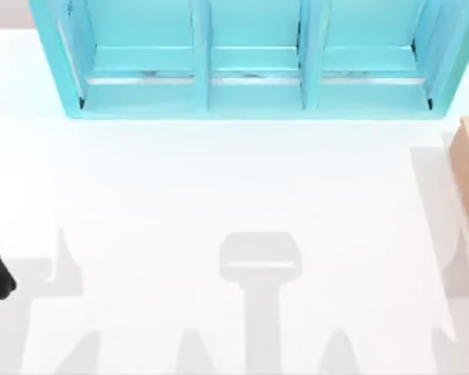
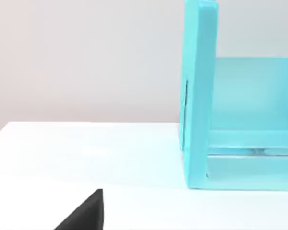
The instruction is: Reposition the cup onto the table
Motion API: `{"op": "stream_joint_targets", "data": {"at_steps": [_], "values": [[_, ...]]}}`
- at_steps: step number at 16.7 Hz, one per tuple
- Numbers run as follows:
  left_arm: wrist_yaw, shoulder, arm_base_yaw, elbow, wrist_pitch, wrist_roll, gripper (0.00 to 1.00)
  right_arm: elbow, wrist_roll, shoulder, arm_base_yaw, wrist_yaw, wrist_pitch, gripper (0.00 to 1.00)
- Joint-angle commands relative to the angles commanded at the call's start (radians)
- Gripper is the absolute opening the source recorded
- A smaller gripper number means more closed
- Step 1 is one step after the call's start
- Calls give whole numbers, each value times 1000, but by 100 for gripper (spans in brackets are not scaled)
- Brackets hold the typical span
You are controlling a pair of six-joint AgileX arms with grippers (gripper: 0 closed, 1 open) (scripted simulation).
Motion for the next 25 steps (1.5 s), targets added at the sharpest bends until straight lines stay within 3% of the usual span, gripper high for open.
{"op": "stream_joint_targets", "data": {"at_steps": [6, 19, 25], "values": [[0, 0, 0, 0, 0, 0, 100, 106, -46, 109, -55, 0, -109, 100], [0, 0, 0, 0, 0, 0, 100, 919, -382, 1167, -457, -2, -1052, 100], [0, 0, 0, 0, 0, 0, 100, 1120, -466, 1409, -558, -2, -1278, 100]]}}
